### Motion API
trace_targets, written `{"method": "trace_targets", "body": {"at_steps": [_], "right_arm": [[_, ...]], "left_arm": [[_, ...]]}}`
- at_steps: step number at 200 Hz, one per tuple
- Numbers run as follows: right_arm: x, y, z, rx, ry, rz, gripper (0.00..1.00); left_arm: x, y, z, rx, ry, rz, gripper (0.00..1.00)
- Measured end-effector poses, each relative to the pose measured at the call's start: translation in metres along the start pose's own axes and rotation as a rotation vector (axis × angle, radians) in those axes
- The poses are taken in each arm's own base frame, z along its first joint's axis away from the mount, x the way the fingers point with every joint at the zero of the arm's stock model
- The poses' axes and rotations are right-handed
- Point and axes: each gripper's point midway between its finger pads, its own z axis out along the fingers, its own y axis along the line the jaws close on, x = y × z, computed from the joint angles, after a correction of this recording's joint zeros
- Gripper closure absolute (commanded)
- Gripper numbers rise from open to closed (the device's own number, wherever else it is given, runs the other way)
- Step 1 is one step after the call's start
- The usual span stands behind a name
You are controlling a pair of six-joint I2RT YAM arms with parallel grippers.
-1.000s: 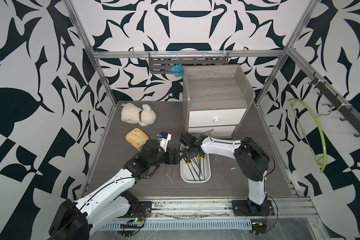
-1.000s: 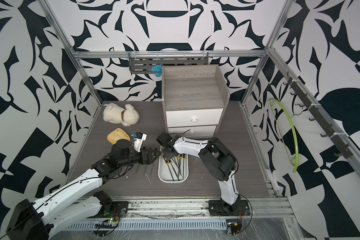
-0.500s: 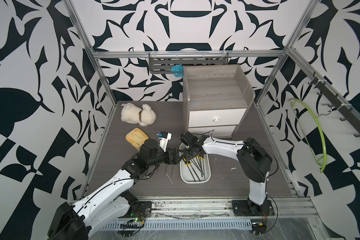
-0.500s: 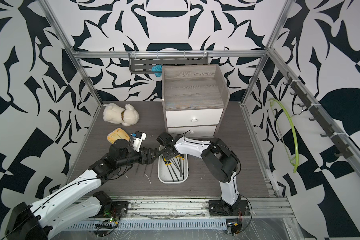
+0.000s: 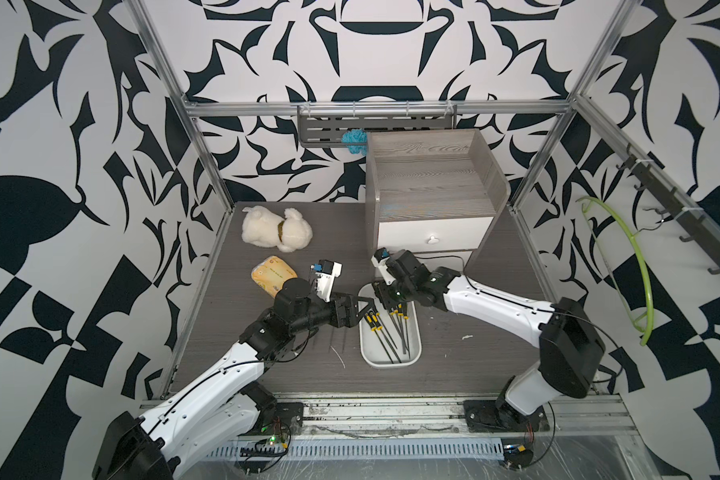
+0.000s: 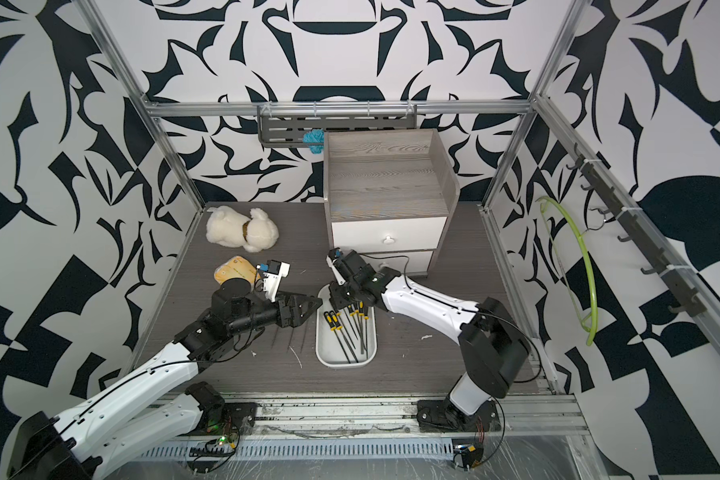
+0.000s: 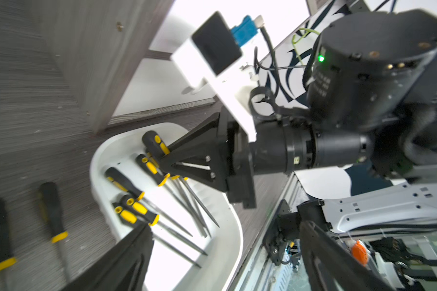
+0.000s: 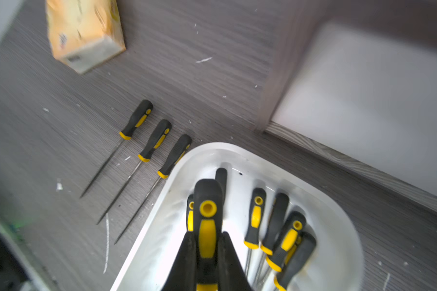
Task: Take the file tool out of the storage box
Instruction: Pick up the file tool from the storage box.
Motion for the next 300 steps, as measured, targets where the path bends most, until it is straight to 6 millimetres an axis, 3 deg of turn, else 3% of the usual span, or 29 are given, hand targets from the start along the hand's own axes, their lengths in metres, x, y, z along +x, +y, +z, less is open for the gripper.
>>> {"method": "trace_targets", "body": {"at_steps": [32,50,112,164,196,249,262,274,300], "right_arm": [[-0.017,-0.017,-0.039,-0.113,-0.122,0.134,1.0],[-0.027,-0.015,-0.053,-0.187,-0.186,0.175,1.0],[-0.037,-0.017,-0.057,-0.419,-0.272,0.378,1.0],[-0.052,-0.005,-0.078,-0.514,-0.363,0.38,1.0],[-0.056,-0.002,-0.084,-0.539,-0.397,0.38,1.0],[-0.056,0.004,-0.078,-0.561,-0.39,0.388,1.0],[-0.055,0.006,-0.077,-0.566,-0.392,0.384,1.0],[-0.054,0.008,-0.076,-0.564,-0.392,0.381,1.0],[-0.051,0.009,-0.073,-0.555,-0.389,0.379,1.0]], "left_arm": [[0.01,-0.003,0.021,0.085,0.054,-0.056,0.05],[0.016,-0.005,0.032,0.12,0.086,-0.08,0.06],[0.034,-0.035,0.047,0.211,0.115,-0.016,0.12],[0.048,-0.011,0.061,0.127,0.162,-0.046,0.14],[0.055,-0.005,0.067,0.114,0.188,-0.079,0.46],[0.048,-0.014,0.067,0.155,0.168,-0.07,0.47],[0.049,-0.015,0.067,0.163,0.172,-0.077,0.51],[0.05,-0.015,0.07,0.171,0.176,-0.08,0.61],[0.058,-0.009,0.075,0.162,0.207,-0.105,0.63]]}}
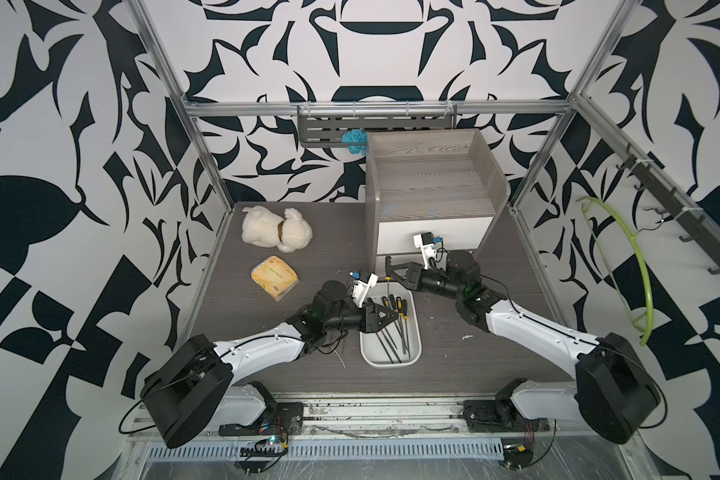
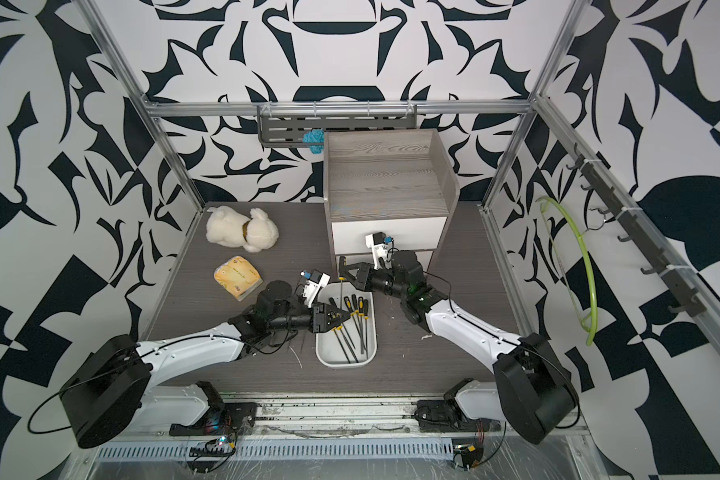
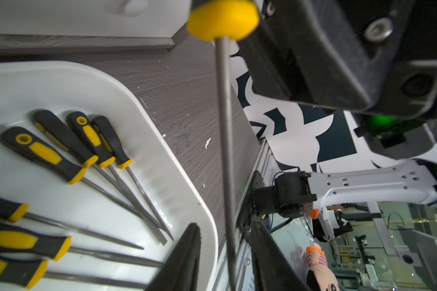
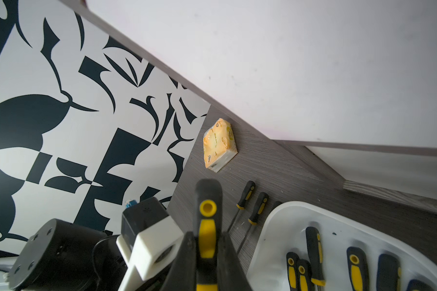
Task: Take the file tool out of the storage box
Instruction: Pick up the file tool from the storage box.
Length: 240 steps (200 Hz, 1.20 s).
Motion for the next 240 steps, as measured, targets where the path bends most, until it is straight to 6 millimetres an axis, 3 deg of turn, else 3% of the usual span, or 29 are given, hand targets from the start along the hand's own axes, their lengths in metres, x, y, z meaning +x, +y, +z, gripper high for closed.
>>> {"method": "trace_targets", "body": {"at_steps": [41,82,101,134,172,205,240], "right_arm": [[0.0,-0.002,0.0,0.01,-0.007,-0.009,1.0],[0.0,-0.003,0.0,0.017,-0.012,-0.01,1.0],[0.0,-0.003,0.001,0.019,-0.012,-0.014,1.0],[0.0,-0.004,0.001,0.022,-0.013,-0.023,1.0],[0.002,-0.003,0.001,0.021,-0.008,-0.022,0.67],[0.007,-0.003,-0.001,0.024,0.017,-0.035,0.56],[0.014,0.004,-0.012,0.038,0.059,-0.101,0.56]], "left_arm": [[0.0,-0.001,0.001,0.004,0.001,-0.003,0.78],[0.0,0.0,0.001,0.001,-0.001,-0.005,0.79],[0.0,0.0,0.001,-0.002,-0.002,-0.001,0.96],[0.001,0.003,0.001,-0.015,0.0,-0.011,1.0],[0.002,0.005,-0.001,-0.028,0.003,-0.007,1.0],[0.002,0.006,-0.013,-0.106,0.007,0.016,1.0],[-0.027,0.007,-0.045,-0.365,-0.033,0.058,1.0]]}}
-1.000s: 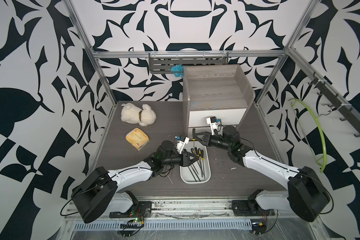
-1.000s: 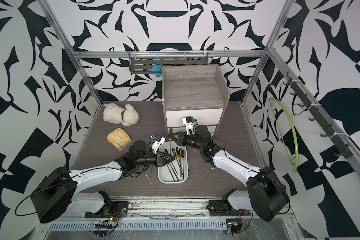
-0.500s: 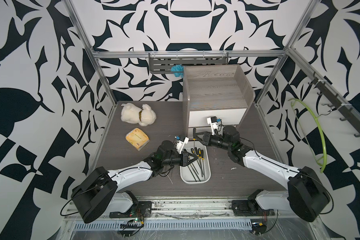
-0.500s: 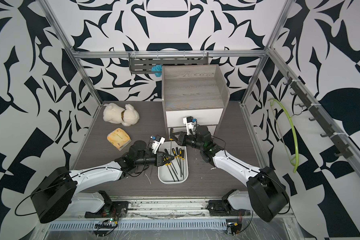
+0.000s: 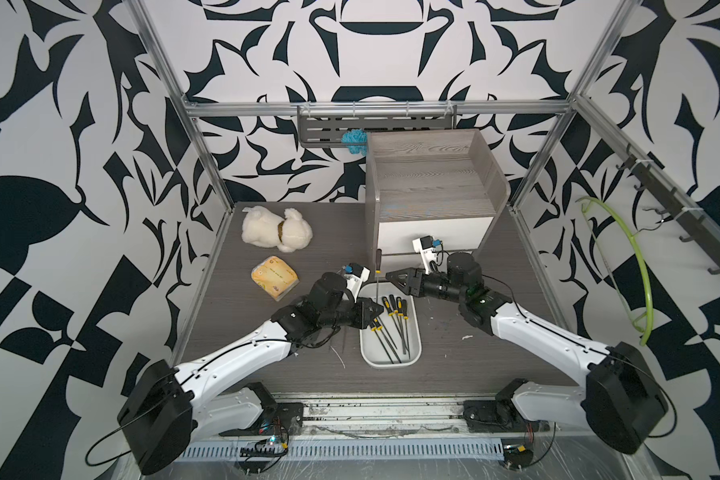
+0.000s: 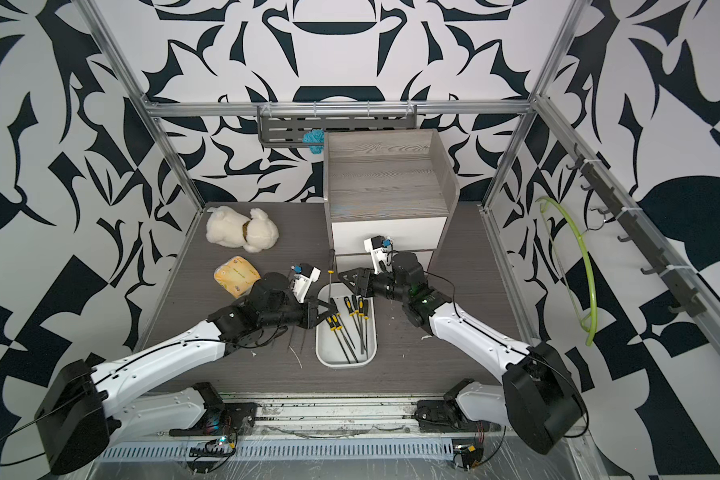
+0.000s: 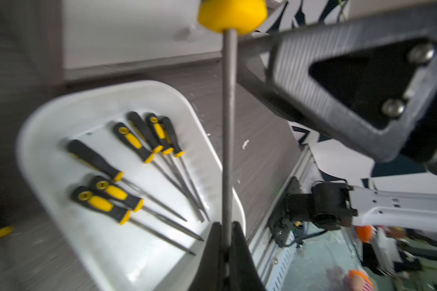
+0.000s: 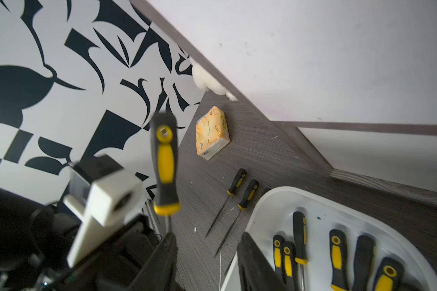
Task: Take the file tool out of the storage box
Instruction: Pick up the file tool from the storage box, then place the file tool at the center of the board.
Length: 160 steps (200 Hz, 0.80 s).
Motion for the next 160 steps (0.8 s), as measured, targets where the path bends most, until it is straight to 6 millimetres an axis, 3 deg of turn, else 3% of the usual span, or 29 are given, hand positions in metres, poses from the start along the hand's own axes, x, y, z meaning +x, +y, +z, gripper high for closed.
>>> {"method": "trace_targets", "body": {"at_steps": [13,26,54,83,119,160], "right_arm": [[0.0,0.003,-0.006,0.012,0.005,-0.036,0.56],[-0.001,0.006,-0.012,0.03,0.004,-0.077,0.56],[0.0,0.005,-0.02,0.068,0.015,-0.141,0.56],[0.006,-0.002,-0.023,0.103,0.04,-0.159,0.56],[0.003,0.003,-0.032,0.114,0.019,-0.189,0.57],[-0.001,0.006,-0.035,0.114,0.002,-0.208,0.57]], "left_arm": [[-0.007,0.019,-0.014,-0.153,-0.015,-0.011,1.0],[-0.001,0.048,-0.028,-0.334,0.003,-0.035,1.0],[0.044,0.121,-0.049,-0.671,0.181,-0.116,1.0],[0.082,0.171,-0.067,-0.948,0.402,-0.164,1.0],[0.104,0.2,-0.082,-1.099,0.566,-0.208,1.0],[0.117,0.213,-0.084,-1.137,0.672,-0.217,1.0]]}}
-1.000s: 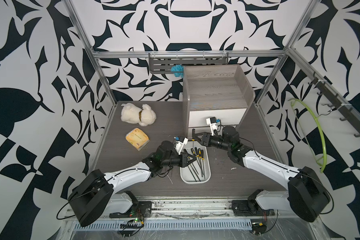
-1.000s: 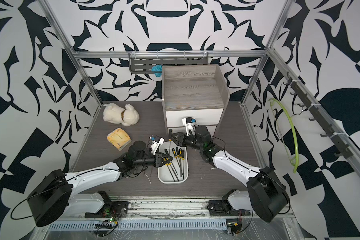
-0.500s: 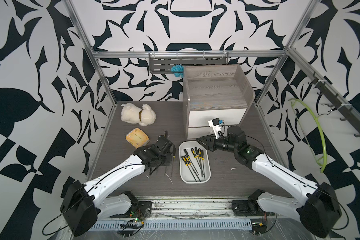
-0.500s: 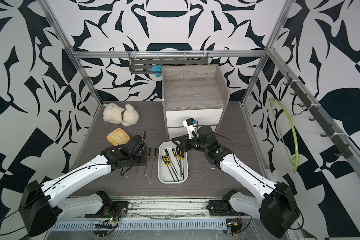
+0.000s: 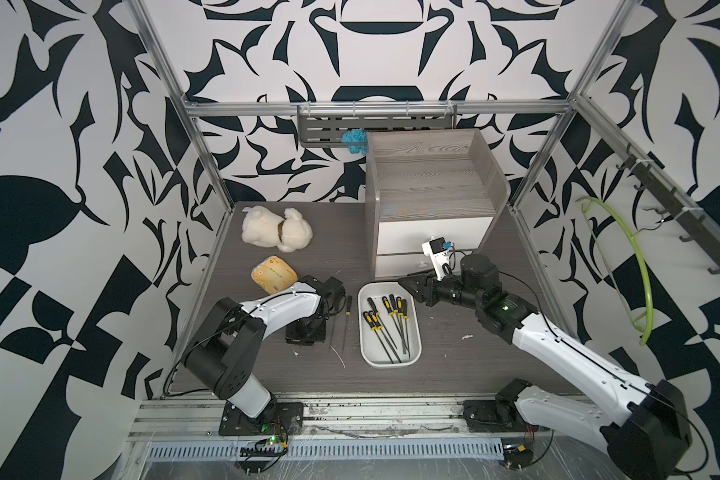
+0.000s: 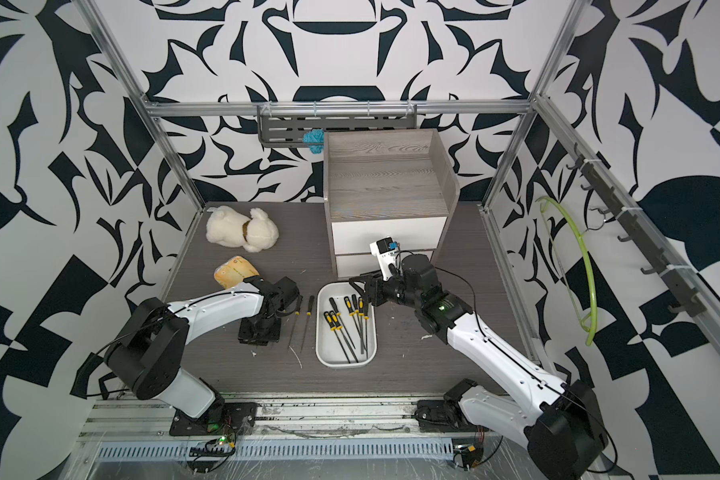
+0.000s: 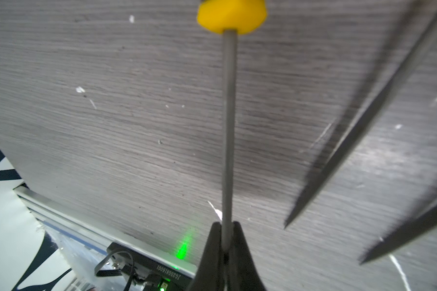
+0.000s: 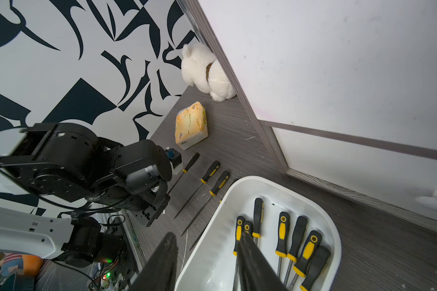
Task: Take the file tool out of the storage box
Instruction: Place the file tool at the center of the board.
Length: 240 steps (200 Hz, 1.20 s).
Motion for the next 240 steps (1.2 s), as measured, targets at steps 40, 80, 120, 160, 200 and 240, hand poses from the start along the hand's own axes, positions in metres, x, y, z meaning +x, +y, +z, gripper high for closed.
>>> {"method": "trace_targets", "body": {"at_steps": [40,80,120,160,200,240], "right_arm": [[0.005,-0.006,0.006,0.012,0.019,0.011,0.57],[0.008,-0.009,0.009,0.019,0.031,0.017,0.57],[0.008,-0.01,0.01,0.021,0.035,0.019,0.57],[0.008,-0.01,0.01,0.021,0.035,0.019,0.57],[0.008,-0.01,0.01,0.021,0.035,0.019,0.57],[0.009,-0.011,0.011,0.022,0.038,0.021,0.57]], "left_arm": [[-0.004,-0.005,0.004,0.007,0.019,0.037,1.0],[-0.006,-0.009,0.006,0.016,0.032,0.054,0.96],[-0.006,-0.01,0.013,0.006,0.055,0.059,0.9],[-0.006,-0.011,0.015,0.009,0.059,0.07,0.81],[-0.006,-0.011,0.015,0.005,0.059,0.071,0.81],[-0.006,-0.011,0.013,0.014,0.054,0.062,0.76]]}}
